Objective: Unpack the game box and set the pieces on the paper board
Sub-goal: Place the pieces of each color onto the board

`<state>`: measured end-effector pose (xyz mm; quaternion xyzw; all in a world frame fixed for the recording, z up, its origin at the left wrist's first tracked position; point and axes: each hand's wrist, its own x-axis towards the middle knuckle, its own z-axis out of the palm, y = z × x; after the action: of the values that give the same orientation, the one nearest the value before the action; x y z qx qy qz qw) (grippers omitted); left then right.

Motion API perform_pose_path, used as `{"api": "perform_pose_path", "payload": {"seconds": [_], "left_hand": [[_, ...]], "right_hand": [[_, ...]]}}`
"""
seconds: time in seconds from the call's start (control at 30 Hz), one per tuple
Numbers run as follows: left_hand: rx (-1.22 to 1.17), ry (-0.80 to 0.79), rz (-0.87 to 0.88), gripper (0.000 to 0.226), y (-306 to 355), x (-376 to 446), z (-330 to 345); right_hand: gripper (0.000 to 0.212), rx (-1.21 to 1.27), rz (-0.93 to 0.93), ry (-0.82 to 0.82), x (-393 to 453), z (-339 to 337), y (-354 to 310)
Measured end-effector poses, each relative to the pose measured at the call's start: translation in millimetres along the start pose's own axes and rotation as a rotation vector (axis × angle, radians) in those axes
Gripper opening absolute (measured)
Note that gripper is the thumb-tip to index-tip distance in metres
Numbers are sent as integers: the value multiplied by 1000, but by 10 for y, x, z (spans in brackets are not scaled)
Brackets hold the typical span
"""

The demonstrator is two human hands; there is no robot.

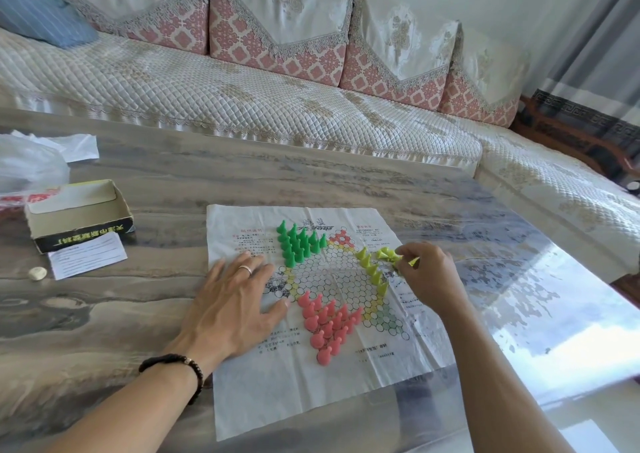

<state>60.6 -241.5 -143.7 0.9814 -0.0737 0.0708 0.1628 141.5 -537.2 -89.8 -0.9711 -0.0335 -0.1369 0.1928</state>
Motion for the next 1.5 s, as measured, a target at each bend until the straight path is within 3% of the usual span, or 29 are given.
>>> {"api": "perform_pose_path", "payload": {"seconds": [0.27, 0.47, 0.77, 1.03, 1.5], "left_hand": [[21, 2, -6, 83, 1, -9, 0], [-13, 4, -5, 84, 14, -7, -18], [3, -3, -6, 87, 11, -12, -31], [0, -2, -11, 84, 8, -13, -26], [-3, 4, -5, 71, 13, -16, -22]], "right_hand": [[30, -255, -99, -117, 254, 212, -92], [19, -189, -86, -120, 327, 265, -52], [15, 120, -75, -30, 370, 84, -122], [13, -48, -91, -232, 373, 120, -139], [23, -46, -91, -265, 366, 185, -120]]}}
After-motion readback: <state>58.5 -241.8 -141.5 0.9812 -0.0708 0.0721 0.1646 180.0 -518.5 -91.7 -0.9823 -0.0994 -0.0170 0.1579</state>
